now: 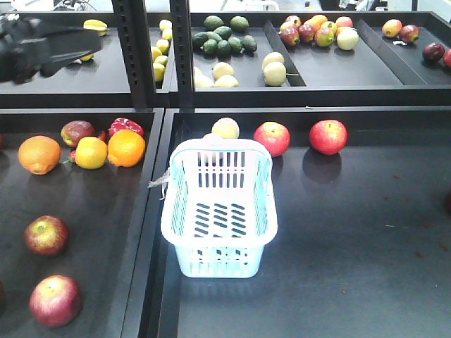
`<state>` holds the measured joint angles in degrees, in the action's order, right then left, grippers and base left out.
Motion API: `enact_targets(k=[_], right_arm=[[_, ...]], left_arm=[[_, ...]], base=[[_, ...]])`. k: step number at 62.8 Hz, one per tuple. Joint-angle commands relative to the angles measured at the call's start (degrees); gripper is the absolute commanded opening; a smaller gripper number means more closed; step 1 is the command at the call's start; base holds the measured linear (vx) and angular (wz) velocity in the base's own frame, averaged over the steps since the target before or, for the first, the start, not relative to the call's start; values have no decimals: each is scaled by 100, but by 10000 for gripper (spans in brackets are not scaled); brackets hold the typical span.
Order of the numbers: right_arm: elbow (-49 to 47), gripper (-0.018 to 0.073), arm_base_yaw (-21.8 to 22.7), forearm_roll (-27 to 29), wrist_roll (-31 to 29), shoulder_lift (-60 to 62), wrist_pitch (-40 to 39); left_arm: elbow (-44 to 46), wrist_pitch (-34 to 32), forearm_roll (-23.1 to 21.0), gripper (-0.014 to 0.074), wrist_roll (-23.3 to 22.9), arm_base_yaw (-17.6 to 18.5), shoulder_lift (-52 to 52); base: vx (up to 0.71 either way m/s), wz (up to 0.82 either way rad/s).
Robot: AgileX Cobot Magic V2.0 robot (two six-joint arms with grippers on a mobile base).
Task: Pick three apples into basket with both arms
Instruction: 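Reach the left gripper to the light-blue basket handle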
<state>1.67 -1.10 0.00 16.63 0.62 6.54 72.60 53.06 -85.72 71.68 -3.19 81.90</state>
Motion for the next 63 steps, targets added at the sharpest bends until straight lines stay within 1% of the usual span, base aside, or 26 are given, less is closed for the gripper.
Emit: enact_targets(k=[1, 4, 7, 10, 14, 18, 29, 37, 47, 63], right_arm=[[78, -4, 45, -35, -30, 61, -402], [78, -4, 45, -35, -30, 61, -402], [78, -4, 45, -35, -30, 61, -402], [78, -4, 45, -35, -30, 61, -402], [78, -4, 45, -35, -30, 61, -402], [78, -4, 45, -35, -30, 61, -402], [78, -4, 45, -35, -30, 61, -402], [78, -4, 45, -35, -30, 61, -402], [78, -4, 45, -35, -30, 61, -402], [78, -4, 45, -35, -30, 61, -402]], left_arm=[[660, 215, -346, 540, 35, 30, 248], [904, 228, -240, 601, 41, 75, 465], [1219, 272, 21, 658, 41, 169, 684], [1552, 339, 378, 682, -1, 282, 906], [2007, 425, 882, 684, -7, 489, 1191], [2375, 463, 1250, 676, -7, 688, 1495], [3116, 485, 2014, 619, -7, 1165, 2190], [3224, 451, 2272, 584, 20, 1374, 2567], [3258, 318, 2664, 582, 117, 1519, 2968], [3258, 357, 2660, 582, 165, 1527, 3337]], base=[[0, 0], [0, 0], [0, 0], [0, 0], [0, 0], [0, 0], [0, 0], [0, 0], [0, 0], [0, 0]])
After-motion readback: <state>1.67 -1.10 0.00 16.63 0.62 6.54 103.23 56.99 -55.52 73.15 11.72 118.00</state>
